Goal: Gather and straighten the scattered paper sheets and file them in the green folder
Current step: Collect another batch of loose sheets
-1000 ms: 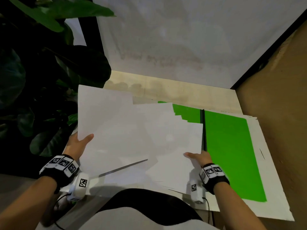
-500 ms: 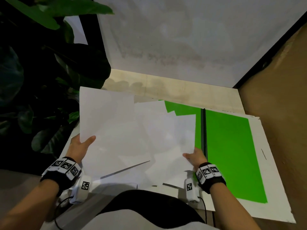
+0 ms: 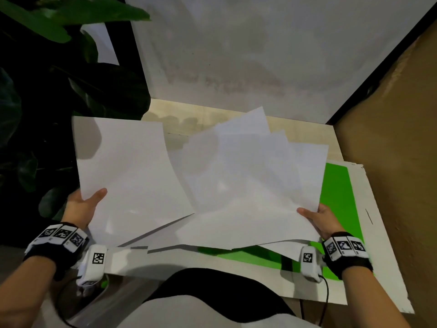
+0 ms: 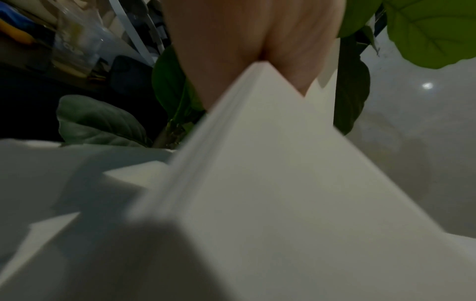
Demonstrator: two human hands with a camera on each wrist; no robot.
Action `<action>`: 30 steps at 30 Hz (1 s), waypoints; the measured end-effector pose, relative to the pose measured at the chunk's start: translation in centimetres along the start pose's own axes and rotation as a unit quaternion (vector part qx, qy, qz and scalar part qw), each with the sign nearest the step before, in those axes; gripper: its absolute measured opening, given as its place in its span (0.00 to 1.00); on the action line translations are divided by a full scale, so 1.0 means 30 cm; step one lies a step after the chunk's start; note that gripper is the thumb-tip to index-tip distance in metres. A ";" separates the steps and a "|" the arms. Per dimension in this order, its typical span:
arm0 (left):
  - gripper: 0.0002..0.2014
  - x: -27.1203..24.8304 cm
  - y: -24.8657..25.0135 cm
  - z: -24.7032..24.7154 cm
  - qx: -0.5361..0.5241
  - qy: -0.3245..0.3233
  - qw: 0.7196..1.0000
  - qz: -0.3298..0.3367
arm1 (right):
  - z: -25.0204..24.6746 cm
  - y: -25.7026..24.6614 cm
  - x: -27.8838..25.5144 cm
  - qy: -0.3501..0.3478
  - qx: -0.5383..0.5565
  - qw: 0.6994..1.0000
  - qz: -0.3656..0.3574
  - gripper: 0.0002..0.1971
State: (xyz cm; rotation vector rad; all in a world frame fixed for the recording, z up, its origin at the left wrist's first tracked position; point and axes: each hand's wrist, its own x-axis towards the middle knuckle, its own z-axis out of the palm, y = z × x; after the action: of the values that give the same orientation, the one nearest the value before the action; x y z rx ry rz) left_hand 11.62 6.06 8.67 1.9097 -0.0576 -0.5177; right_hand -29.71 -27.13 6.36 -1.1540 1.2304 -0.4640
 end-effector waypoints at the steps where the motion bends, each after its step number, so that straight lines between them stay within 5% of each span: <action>1: 0.17 0.006 -0.001 -0.005 -0.002 0.002 1.000 0.001 | -0.015 -0.004 -0.001 0.004 -0.001 1.000 0.003 0.37; 4: 0.17 0.013 -0.009 -0.011 -0.008 0.007 1.000 -0.001 | -0.063 0.001 0.004 0.038 0.011 0.999 0.014 0.21; 7: 0.16 0.001 -0.015 0.005 -0.013 0.003 1.000 -0.008 | -0.084 -0.002 -0.007 0.030 0.008 0.999 0.017 0.35; 11: 0.17 -0.033 -0.016 0.056 -0.005 -0.014 1.000 -0.008 | -0.089 -0.007 0.003 0.046 0.008 0.999 0.004 0.20; 30: 0.19 -0.179 -0.001 0.317 0.053 -0.073 0.996 0.018 | -0.365 -0.020 -0.089 0.140 -0.005 0.990 0.011 0.19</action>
State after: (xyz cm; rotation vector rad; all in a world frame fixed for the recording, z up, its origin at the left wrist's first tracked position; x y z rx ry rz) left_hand 3.15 -0.73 7.52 1.9680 -0.2179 -0.6400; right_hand -40.28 -29.91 9.21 -1.1076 1.4877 -0.6196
